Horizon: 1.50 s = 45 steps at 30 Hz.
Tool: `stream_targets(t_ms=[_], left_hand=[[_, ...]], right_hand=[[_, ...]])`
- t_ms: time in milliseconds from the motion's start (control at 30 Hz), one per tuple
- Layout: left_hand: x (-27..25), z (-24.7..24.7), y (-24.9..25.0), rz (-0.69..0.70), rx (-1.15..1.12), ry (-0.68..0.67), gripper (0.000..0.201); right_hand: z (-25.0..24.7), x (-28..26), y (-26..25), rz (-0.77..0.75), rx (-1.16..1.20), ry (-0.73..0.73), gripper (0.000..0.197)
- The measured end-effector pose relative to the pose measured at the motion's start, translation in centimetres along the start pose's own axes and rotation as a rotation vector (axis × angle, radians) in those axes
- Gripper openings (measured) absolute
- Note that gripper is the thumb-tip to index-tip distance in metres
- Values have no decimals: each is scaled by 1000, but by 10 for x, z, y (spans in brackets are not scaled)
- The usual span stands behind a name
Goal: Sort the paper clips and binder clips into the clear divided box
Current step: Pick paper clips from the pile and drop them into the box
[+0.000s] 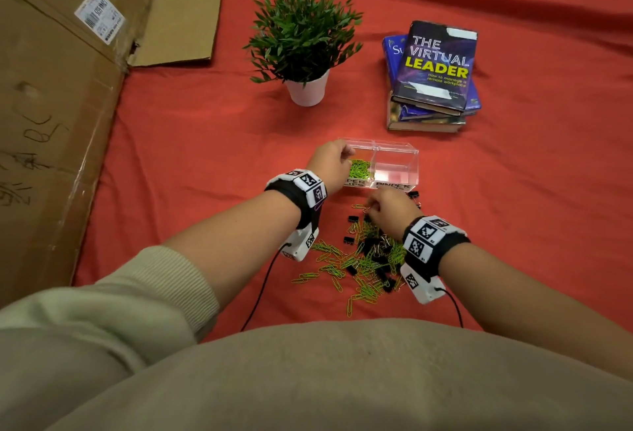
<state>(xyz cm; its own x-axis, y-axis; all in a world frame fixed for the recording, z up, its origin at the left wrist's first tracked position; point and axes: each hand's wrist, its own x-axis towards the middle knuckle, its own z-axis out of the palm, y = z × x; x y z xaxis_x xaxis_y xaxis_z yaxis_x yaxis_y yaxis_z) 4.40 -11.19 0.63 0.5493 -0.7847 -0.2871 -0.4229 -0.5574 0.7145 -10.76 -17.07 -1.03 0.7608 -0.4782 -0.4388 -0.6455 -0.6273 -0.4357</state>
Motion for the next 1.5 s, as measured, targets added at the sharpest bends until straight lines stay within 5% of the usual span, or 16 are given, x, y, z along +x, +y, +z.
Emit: stream_targets(t_ms=[200,433,600,867,1200,1500], left_hand=[[-36,-4,-22,94,38,-36,21],[-89,8,-78,91,451,-410,34],[-109,19,-93,145,552,-385,49],[-120,25,-94,183,672,-314,20],[-141,21,-105,245,635,-323,26],[-147,18,-106,268,741,-397,22]], right_hand=[[18,-3,-10,-208,-107,-71,25],[46,-16,-14,-238,-236,-146,19],[49,-25,-20,-257,-185,-106,22],[86,-47,-34,-308,-298,-109,66],[99,-58,-34,-298,-124,-94,30],[91,-53,-42,-204,-95,-192,21]])
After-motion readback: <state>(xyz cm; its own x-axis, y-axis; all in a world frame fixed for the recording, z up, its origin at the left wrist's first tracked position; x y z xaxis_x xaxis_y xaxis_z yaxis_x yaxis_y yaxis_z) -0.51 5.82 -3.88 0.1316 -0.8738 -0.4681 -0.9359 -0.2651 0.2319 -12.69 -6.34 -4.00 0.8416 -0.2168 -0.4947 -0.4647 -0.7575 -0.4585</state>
